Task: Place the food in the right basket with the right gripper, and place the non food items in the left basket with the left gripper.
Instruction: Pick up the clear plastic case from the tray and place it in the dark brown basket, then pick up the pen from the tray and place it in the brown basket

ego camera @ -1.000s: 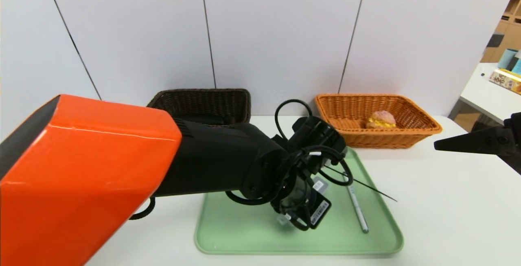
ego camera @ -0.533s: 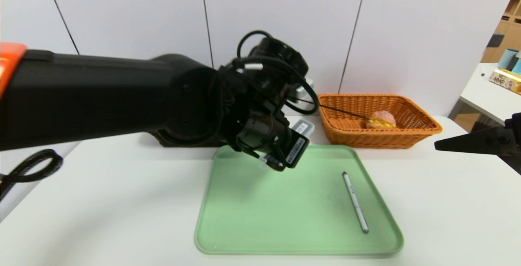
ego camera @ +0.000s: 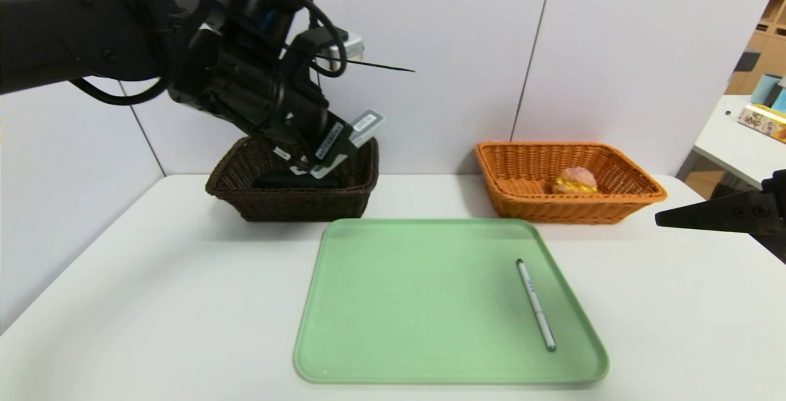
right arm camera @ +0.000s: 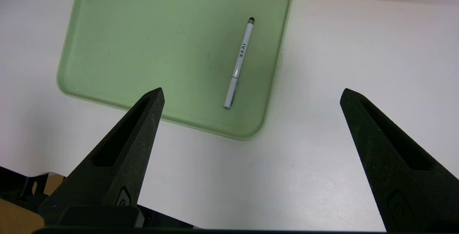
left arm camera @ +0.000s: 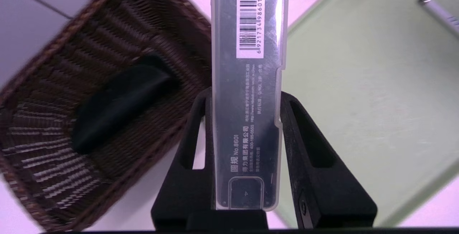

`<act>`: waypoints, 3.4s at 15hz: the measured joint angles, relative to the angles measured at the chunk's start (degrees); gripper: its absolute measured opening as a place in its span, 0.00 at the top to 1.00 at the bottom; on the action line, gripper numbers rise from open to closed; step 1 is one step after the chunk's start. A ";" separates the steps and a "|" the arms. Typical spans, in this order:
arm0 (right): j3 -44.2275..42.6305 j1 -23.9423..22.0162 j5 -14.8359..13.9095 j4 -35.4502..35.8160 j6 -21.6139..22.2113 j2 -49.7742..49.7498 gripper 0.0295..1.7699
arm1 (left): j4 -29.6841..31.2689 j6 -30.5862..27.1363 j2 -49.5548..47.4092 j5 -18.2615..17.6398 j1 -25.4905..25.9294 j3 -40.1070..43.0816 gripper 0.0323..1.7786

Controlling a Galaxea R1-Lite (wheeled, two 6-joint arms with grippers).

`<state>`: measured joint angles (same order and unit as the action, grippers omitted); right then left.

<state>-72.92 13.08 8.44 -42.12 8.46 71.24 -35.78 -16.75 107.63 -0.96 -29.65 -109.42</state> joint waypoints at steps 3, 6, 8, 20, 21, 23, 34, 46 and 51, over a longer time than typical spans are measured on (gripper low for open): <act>0.00 0.01 0.02 0.00 -0.15 0.01 0.04 | -0.16 -11.45 0.41 -7.11 9.70 -0.85 0.69; -0.01 0.09 0.02 1.66 -0.09 0.01 0.04 | -0.66 -25.28 1.27 -16.92 16.34 -0.55 0.69; 0.18 0.09 0.07 1.90 0.00 -0.05 0.04 | -0.33 -31.65 2.38 -19.81 17.94 -0.48 0.69; 1.05 0.09 -0.23 2.22 0.07 -0.60 0.04 | 6.18 -36.44 12.82 -19.96 20.89 -1.46 0.69; 1.12 0.09 -0.20 2.22 0.13 -0.60 0.04 | 6.55 -36.25 13.37 -19.85 21.11 -1.49 0.69; 1.37 0.12 -0.17 2.22 0.20 -0.57 0.04 | 6.66 -35.39 14.12 -19.85 21.19 -1.49 0.62; 1.56 0.09 -0.28 2.18 0.30 -0.66 0.04 | 7.81 -21.15 8.50 -19.43 17.41 -1.52 0.19; 3.30 1.05 -0.48 2.99 0.63 1.88 0.04 | 7.03 21.15 -0.72 7.50 -10.84 12.32 0.07; 3.41 1.46 -0.30 3.06 1.38 2.77 0.04 | 7.29 25.61 -1.24 9.50 -16.69 15.24 0.06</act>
<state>-69.51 14.54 8.13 -39.06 9.84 74.01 -28.49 8.86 106.39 8.53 -46.34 -94.18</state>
